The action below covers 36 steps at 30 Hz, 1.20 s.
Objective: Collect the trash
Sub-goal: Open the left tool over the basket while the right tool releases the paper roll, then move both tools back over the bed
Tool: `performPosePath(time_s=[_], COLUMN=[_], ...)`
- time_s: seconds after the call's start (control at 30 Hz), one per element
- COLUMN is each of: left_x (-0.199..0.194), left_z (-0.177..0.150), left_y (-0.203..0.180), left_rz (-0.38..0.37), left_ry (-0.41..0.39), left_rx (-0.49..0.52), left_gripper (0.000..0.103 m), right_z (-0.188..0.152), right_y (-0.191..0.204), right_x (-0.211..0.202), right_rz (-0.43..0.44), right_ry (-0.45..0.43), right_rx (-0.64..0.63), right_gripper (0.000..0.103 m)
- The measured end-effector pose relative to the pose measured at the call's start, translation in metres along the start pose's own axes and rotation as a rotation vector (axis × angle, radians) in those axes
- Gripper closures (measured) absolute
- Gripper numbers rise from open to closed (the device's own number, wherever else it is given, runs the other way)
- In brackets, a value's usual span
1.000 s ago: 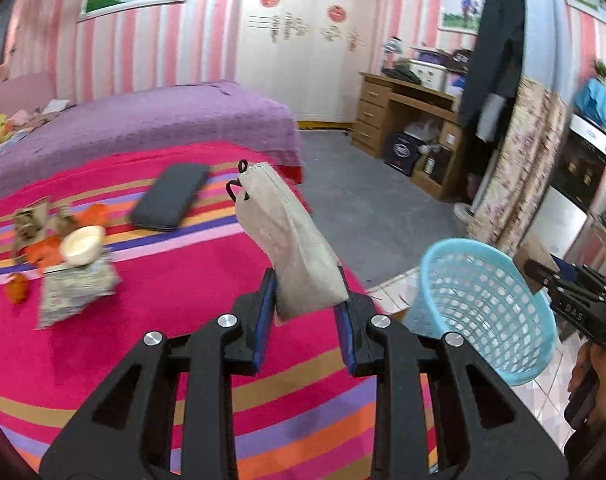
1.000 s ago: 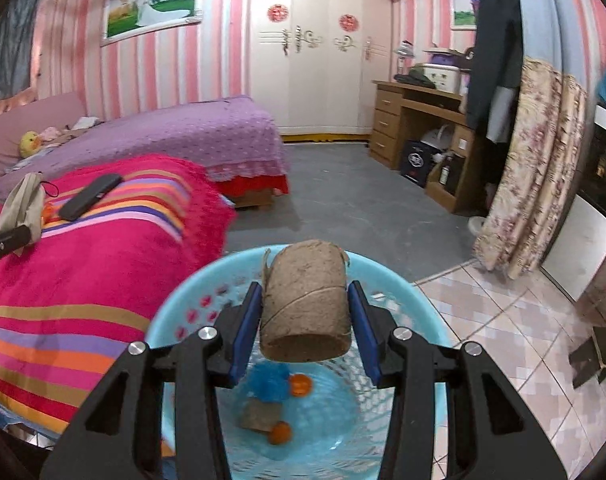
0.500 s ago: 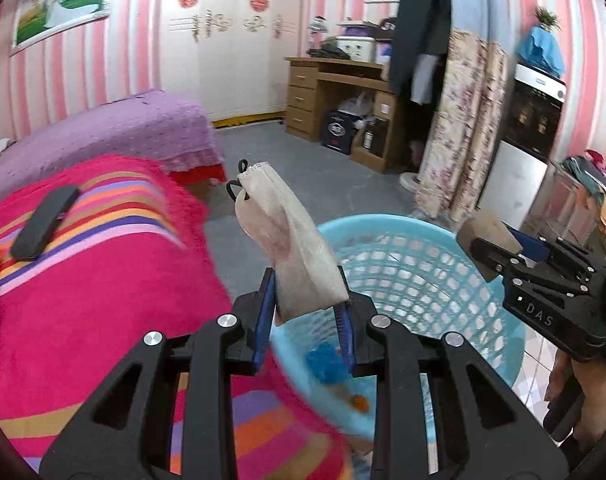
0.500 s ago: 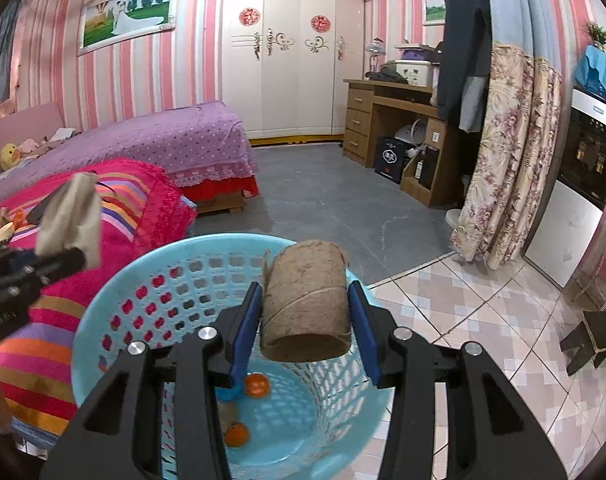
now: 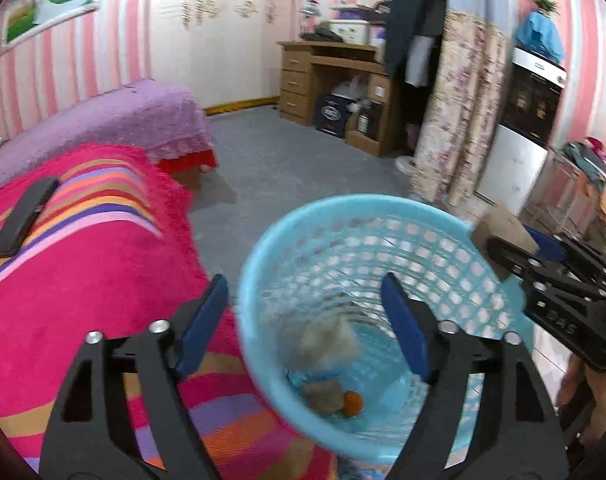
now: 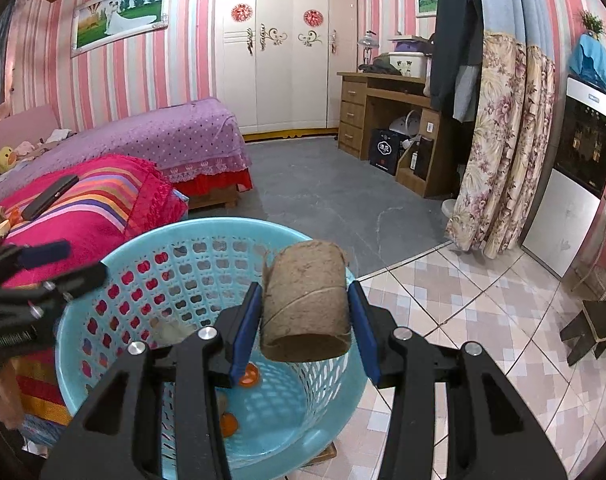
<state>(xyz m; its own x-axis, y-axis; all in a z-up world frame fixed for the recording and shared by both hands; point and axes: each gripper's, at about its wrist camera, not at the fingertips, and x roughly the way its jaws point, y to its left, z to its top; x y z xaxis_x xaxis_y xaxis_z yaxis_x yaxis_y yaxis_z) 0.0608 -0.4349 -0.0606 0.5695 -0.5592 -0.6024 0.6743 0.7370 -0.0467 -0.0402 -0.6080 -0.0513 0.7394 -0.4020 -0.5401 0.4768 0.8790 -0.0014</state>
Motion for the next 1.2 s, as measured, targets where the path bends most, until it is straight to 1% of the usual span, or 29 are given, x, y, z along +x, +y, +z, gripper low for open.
performPosePath(time_s=[0.1, 0.2, 0.33, 0.37, 0.4, 0.43, 0.47, 0.6, 0.77, 0.87, 0.97, 1.2], left_x=[-0.005, -0.012, -0.022, -0.025, -0.027, -0.03, -0.033, -0.046, -0.072, -0.093, -0.114, -0.159], left_z=[0.003, 0.006, 0.007, 0.007, 0.007, 0.007, 0.007, 0.006, 0.005, 0.006, 0.004, 0.002], left_y=[0.015, 0.022, 0.027, 0.028, 0.029, 0.031, 0.032, 0.043, 0.076, 0.1, 0.125, 0.184], left_rz=[0.005, 0.04, 0.057, 0.06, 0.064, 0.069, 0.071, 0.098, 0.131, 0.163, 0.188, 0.252], left_ry=[-0.008, -0.033, -0.046, -0.05, -0.054, -0.058, -0.06, -0.068, -0.076, -0.094, -0.1, -0.109], left_rx=[-0.045, -0.042, -0.032, -0.03, -0.028, -0.028, -0.029, -0.024, -0.061, -0.077, -0.099, -0.115], left_gripper=[0.02, 0.016, 0.013, 0.013, 0.012, 0.011, 0.011, 0.011, 0.008, 0.007, 0.006, 0.006], right_z=[-0.003, 0.0, 0.003, 0.004, 0.005, 0.005, 0.005, 0.006, 0.012, 0.019, 0.027, 0.046], right_y=[0.0, 0.002, 0.01, 0.012, 0.015, 0.019, 0.023, 0.028, 0.04, 0.058, 0.085, 0.161], right_x=[0.001, 0.004, 0.01, 0.011, 0.012, 0.011, 0.009, 0.002, -0.004, -0.01, -0.016, -0.029], right_rz=[-0.006, -0.008, -0.012, -0.011, -0.009, -0.01, -0.02, -0.035, -0.049, -0.036, -0.018, 0.102], right_ry=[-0.005, -0.011, -0.032, -0.034, -0.036, -0.041, -0.052, -0.074, -0.069, -0.074, -0.08, -0.097], right_rx=[0.01, 0.019, 0.024, 0.023, 0.021, 0.016, 0.008, 0.02, 0.043, 0.046, 0.024, -0.039], right_gripper=[0.059, 0.058, 0.056, 0.051, 0.04, 0.034, 0.026, 0.007, 0.005, 0.005, 0.005, 0.005])
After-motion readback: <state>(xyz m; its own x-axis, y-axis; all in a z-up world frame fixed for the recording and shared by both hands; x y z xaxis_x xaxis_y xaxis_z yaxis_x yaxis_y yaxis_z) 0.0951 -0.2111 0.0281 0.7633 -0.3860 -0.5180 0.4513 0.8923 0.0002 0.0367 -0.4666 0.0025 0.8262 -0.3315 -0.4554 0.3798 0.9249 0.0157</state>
